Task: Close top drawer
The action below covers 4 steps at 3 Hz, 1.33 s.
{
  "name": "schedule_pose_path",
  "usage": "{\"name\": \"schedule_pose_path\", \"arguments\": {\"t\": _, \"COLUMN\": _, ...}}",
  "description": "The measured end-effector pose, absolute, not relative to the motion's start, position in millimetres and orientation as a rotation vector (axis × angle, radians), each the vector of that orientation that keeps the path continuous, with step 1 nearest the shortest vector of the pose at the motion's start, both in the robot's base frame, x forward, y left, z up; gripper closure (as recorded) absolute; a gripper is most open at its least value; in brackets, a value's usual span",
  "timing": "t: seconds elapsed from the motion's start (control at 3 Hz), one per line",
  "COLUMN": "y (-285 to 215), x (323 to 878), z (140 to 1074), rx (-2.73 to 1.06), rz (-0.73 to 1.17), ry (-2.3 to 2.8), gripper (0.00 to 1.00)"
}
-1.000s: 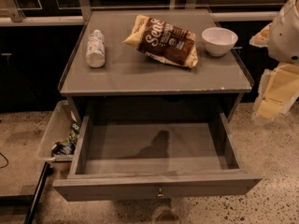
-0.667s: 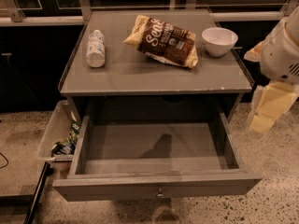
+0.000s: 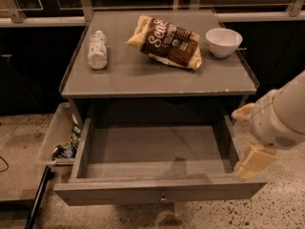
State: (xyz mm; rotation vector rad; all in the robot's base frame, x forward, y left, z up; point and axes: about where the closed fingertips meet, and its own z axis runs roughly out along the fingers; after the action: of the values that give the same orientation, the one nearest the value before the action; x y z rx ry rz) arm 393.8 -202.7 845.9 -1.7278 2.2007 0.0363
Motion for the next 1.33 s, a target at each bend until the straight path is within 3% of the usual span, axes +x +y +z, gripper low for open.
{"name": "schedule_pose_path", "arguments": {"t": 0.33, "y": -213.5, "x": 375.8, "z": 792.3, "rx": -1.696, "rz": 0.096, "ry": 2.144, "gripper": 0.42}}
{"name": "schedule_pose_path", "arguments": {"t": 1.0, "y": -213.8, "x": 376.8, "z": 791.3, "rx": -1.710, "rz": 0.079, "ry": 2.120, "gripper": 0.89}}
{"name": "schedule_pose_path", "arguments": {"t": 1.33, "y": -213.0, "x": 369.5, "z": 761.6, "rx": -1.682, "rz": 0.135, "ry": 2.166, "gripper": 1.00}}
